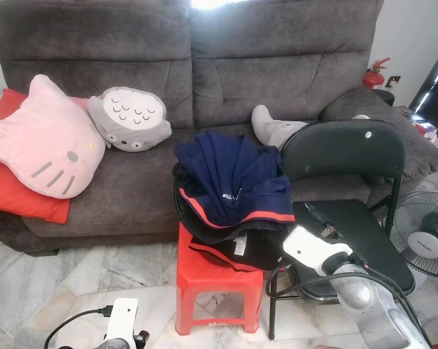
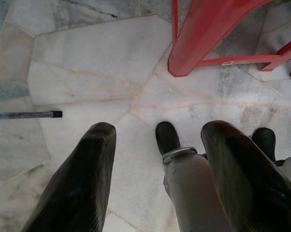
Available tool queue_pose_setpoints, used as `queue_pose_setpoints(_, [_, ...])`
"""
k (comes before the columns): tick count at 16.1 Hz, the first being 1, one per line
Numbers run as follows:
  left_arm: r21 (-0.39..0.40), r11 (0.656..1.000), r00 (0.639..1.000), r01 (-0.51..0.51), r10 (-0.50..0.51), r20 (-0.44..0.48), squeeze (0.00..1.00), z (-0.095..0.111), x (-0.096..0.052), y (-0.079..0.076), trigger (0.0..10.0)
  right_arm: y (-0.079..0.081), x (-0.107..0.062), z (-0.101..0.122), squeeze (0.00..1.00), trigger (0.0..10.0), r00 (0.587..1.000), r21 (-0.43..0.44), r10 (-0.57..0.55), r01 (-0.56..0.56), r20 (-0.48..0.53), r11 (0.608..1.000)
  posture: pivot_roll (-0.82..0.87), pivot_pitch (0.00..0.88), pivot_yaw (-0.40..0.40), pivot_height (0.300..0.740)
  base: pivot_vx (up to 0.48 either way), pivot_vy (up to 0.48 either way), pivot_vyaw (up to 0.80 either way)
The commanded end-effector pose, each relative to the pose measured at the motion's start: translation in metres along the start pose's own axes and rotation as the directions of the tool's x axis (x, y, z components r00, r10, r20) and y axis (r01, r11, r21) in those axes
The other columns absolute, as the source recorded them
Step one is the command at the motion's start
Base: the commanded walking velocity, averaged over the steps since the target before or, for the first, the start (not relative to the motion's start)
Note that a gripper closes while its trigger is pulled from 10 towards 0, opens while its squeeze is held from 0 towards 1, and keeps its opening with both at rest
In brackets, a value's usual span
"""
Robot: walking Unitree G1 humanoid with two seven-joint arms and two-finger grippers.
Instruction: Hang hanger
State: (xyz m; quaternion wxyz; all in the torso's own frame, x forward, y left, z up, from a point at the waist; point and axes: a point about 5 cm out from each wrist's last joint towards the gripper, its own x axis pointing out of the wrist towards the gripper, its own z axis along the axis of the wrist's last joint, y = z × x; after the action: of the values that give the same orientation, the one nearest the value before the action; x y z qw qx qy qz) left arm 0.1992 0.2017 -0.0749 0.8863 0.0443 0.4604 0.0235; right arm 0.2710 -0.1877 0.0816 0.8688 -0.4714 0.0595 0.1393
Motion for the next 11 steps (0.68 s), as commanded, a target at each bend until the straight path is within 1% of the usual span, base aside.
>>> queue_pose_setpoints(1, [0.020,1.000,1.000,-0.007,0.008,-0.006,0.00,-0.0002,0.0000,0.0011,10.0,0.0022,0.0022,0.0025,0.00,10.0,1.000,-0.006,0.017,-0.017,0.013,1.000,-0.14,0.000,-0.012,0.740,0.000,0.000,0.00])
queue_pose_setpoints(3, [0.021,1.000,1.000,-0.009,0.009,-0.006,0.00,-0.0002,0.0000,0.0011,10.0,0.0053,0.0027,0.0011,0.00,10.0,1.000,-0.008,0.019,-0.019,0.009,1.000,-0.14,0.000,-0.011,0.740,0.000,0.000,0.00])
queue_pose_setpoints(11, [0.020,1.000,1.000,-0.009,0.009,-0.007,0.00,-0.0005,0.0000,0.0011,10.0,-0.0016,0.0047,0.0026,0.00,10.0,1.000,-0.011,-0.013,0.013,0.022,1.000,-0.14,0.000,-0.012,0.740,0.000,0.000,0.00])
